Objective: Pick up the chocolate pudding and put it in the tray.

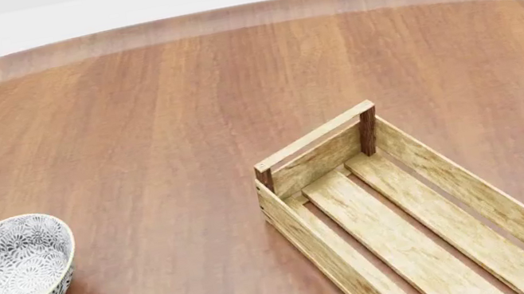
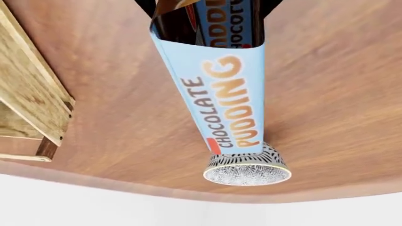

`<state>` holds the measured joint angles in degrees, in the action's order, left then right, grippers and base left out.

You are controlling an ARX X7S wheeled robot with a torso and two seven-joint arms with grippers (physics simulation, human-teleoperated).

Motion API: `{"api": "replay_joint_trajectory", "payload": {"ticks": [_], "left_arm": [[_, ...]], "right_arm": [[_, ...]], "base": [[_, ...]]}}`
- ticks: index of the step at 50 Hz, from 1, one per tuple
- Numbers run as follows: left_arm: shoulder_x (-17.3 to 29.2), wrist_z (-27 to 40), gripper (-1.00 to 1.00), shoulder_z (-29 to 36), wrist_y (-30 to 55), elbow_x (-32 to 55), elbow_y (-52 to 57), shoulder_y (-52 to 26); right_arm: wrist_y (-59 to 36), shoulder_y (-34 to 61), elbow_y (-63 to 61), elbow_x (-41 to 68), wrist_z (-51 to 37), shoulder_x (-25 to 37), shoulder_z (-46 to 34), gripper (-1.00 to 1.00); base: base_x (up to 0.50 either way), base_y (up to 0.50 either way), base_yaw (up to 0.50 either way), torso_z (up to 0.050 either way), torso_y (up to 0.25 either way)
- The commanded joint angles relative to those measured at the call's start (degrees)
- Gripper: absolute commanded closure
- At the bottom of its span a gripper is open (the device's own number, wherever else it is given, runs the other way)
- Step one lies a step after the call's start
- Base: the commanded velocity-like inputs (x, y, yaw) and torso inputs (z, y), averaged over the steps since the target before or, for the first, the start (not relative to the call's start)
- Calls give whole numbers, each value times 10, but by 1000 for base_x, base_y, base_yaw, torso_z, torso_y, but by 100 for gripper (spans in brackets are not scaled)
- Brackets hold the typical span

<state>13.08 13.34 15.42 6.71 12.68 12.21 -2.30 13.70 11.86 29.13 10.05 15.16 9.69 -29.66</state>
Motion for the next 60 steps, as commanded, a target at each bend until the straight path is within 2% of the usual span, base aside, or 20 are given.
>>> {"api": "replay_joint_trajectory", "payload": {"ticks": [1,14,22,60], "left_arm": [[3,3,-100,4,2,2,4,-1],[4,6,-100,6,-10,5,-6,2],[7,9,-100,5,-15,8,-8,5],[16,17,-100,9,-19,21,-12,2]], "right_arm": [[-14,5,-29,-11,-12,9,5,100],[-79,20,-123,2,-37,37,26,100],[-94,41,-136,6,-57,45,46,100],[-75,115,-41,53,-96,65,133,100]], "base": [[0,0,0,0,0],[0,0,0,0,0],[0,0,0,0,0],[0,0,0,0,0]]}}
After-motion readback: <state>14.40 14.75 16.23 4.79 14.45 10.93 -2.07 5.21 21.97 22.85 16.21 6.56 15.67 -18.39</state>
